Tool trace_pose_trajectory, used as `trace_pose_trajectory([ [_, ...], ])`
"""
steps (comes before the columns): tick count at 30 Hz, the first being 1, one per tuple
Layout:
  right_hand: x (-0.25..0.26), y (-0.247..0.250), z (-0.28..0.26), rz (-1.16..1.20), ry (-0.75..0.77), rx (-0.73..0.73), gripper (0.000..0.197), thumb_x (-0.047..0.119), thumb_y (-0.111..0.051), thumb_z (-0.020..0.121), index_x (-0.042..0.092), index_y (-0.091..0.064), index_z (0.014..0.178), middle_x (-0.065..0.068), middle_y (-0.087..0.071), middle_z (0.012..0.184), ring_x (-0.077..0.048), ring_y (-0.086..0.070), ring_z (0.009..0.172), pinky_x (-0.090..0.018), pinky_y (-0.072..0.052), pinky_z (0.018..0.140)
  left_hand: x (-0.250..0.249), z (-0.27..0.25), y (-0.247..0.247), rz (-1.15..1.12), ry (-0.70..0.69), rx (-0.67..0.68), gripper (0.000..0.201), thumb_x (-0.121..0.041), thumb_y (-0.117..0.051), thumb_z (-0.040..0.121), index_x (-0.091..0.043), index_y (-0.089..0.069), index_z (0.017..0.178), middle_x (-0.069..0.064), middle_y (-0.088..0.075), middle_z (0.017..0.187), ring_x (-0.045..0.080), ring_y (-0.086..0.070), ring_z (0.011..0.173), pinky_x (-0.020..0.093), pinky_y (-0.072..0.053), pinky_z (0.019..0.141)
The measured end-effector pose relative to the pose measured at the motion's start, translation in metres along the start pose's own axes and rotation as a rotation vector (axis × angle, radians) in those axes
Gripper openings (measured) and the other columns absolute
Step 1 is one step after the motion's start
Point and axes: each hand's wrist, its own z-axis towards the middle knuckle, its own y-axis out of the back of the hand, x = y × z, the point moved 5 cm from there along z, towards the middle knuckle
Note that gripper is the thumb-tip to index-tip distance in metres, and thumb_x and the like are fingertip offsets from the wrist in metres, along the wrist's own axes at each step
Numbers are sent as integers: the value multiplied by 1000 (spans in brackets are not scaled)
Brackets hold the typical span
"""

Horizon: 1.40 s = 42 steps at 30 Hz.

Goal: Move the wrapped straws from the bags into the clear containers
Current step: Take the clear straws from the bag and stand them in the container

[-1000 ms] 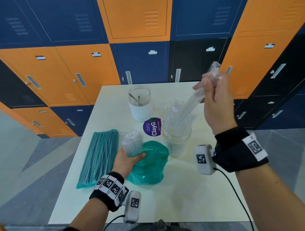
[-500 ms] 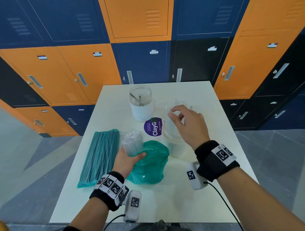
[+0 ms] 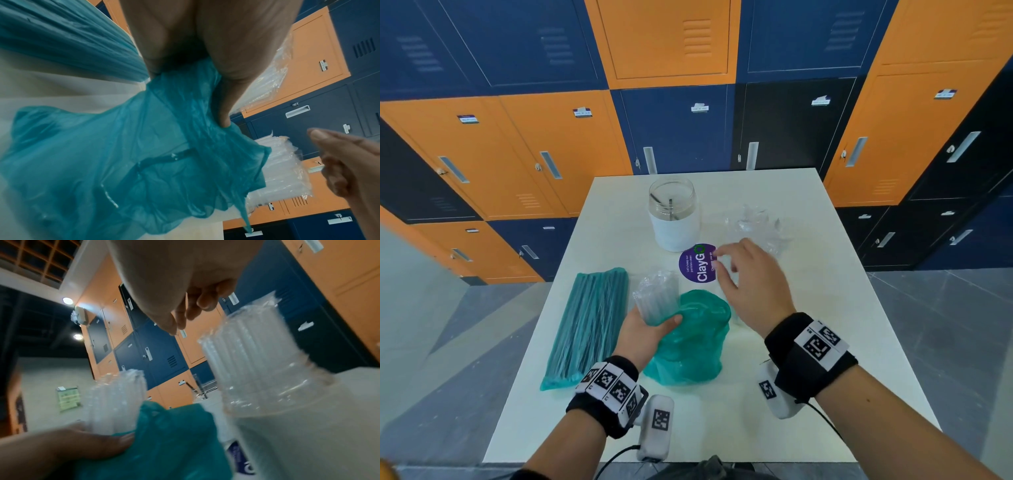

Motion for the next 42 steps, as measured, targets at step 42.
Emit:
trace_pose_trajectory([
  [42,-16,110,47,297,-191,-317,35,43,-39,101,12,-52,113,13,-61,93,-13,-62,77,-42,-59,66,-3,2,-4,-22,42,6,37,-12,-83,73,-10,-68,107,6,-75,94,19,-73,86,30,-58,76],
])
